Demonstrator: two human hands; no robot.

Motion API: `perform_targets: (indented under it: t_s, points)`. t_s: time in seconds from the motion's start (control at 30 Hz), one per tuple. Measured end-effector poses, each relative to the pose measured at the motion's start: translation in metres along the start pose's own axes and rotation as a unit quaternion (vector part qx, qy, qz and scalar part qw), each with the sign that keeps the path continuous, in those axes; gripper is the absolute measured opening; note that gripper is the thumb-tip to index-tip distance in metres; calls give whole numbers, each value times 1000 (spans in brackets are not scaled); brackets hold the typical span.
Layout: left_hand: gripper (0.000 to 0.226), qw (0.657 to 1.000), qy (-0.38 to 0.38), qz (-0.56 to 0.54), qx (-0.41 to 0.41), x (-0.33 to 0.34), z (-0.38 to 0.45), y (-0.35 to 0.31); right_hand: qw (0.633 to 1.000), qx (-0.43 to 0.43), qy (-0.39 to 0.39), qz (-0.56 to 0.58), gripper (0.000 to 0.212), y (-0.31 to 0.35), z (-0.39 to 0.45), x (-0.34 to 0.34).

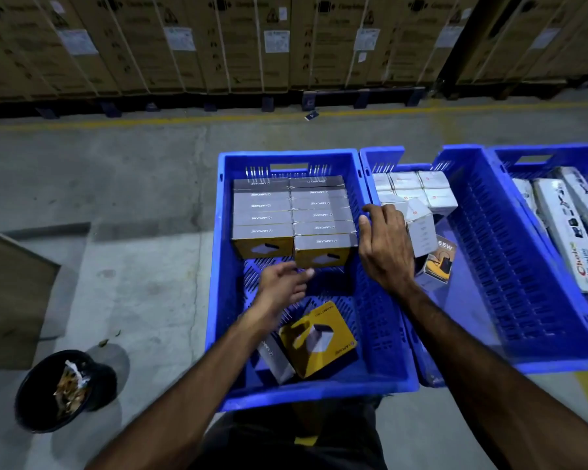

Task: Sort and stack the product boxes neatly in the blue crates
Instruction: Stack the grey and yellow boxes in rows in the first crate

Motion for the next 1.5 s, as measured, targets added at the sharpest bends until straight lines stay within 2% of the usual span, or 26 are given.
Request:
perform_targets:
  t_s: [0.03,0.07,0.1,0.17,0.27,0.3,0.4,0.43,0.47,0.5,0.57,0.73,0.8,0.87,0.97,1.1,1.17,1.27,1.3,1.4,1.5]
  points:
    - [62,994,3,102,43,-8,-12,-6,1000,2,-3,2,38,0,0,-1]
    - [60,973,14,216,81,-12,-25,-12,1000,5,-7,5,36,0,0,-2]
    - [60,938,31,329,109,-14,-37,-14,1000,5,-10,5,35,0,0,-2]
    - [65,845,85,508,143,-16,-57,-11,1000,1,-11,3,34,1,-1,-3]
    - [68,723,162,646,182,-17,-75,0,1000,0,-9,1,36,1,0,-2]
    - [68,673,173,689,206,-16,-79,3,1000,1,-7,2,36,1,0,-1]
    - [54,494,149,825,229,-13,-74,13,1000,8,0,7,37,-1,-1,0]
    - [46,453,141,850,230,-10,-71,12,1000,11,3,7,37,-2,-1,1]
    - [40,432,140,860,232,-9,-69,11,1000,13,4,7,38,-2,-1,0]
    - [35,429,141,860,237,-7,-67,7,1000,13,5,8,38,-2,-1,0]
    - [30,456,150,841,250,-7,-65,-7,1000,12,6,5,39,-1,-2,0]
    - [35,629,192,719,223,-29,-67,-58,1000,14,9,-1,41,-2,-1,0]
    - [34,676,199,673,225,-37,-64,-78,1000,12,12,-3,42,-2,-1,1]
    - [35,699,182,647,243,-42,-61,-99,1000,12,13,-1,41,-3,-1,2]
    - [39,683,139,669,257,-50,-50,-124,1000,11,11,3,39,-2,-1,1]
    - [44,629,97,727,257,-56,-32,-143,1000,13,13,1,36,-2,-1,1]
    - [54,583,57,764,272,-55,-25,-151,1000,14,13,-1,37,-2,-1,1]
    - [73,495,4,812,310,-48,-16,-162,1000,15,15,-3,38,-3,-1,2]
    - [80,479,-4,819,317,-46,-12,-163,1000,16,15,-3,38,-4,-1,3]
    - [69,468,-13,830,303,-44,-1,-166,1000,16,13,0,39,-4,0,3]
    - [73,456,-14,840,293,-39,3,-167,1000,11,10,0,39,-4,-1,3]
Point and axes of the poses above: each hand's wrist, its own z-axis towards the middle knuckle, its own x-axis out of the palm, y = z × x, the point moved 10 cm from there along z, towards the middle knuckle, and after that the axes turned 6 degrees about z, right-handed, at the moved point
